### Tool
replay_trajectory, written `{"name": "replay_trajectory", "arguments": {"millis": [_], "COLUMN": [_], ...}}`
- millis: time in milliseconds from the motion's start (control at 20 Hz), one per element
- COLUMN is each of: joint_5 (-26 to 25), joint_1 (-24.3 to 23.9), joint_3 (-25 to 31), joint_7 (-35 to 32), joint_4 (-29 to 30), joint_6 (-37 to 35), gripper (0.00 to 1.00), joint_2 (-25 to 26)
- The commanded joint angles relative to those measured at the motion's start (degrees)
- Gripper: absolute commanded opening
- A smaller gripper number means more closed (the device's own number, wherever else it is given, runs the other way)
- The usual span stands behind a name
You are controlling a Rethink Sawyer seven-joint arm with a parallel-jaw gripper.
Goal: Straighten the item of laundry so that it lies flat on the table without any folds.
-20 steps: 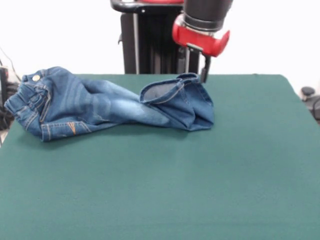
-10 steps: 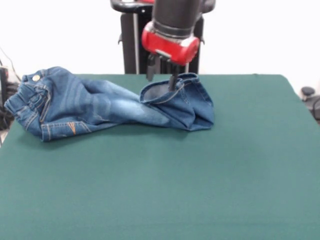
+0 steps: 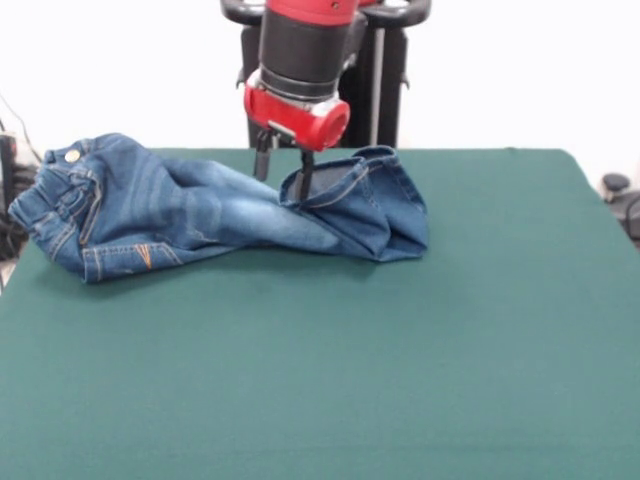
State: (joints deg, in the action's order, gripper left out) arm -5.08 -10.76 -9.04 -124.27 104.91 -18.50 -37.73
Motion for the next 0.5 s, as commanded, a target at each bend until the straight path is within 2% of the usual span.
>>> {"name": "replay_trajectory", "arguments": {"millis": [50, 500], "joint_5": [0.3, 2.3], "joint_1": [-1.2, 0.8], "joint_3": [10.9, 10.9], "joint_7": [-2.8, -4.2], "joint_4": [5.9, 6.5], "joint_6": [1.2, -6.7], "gripper": [1.00, 1.00], "joint_2": [3.1, 0.0]}}
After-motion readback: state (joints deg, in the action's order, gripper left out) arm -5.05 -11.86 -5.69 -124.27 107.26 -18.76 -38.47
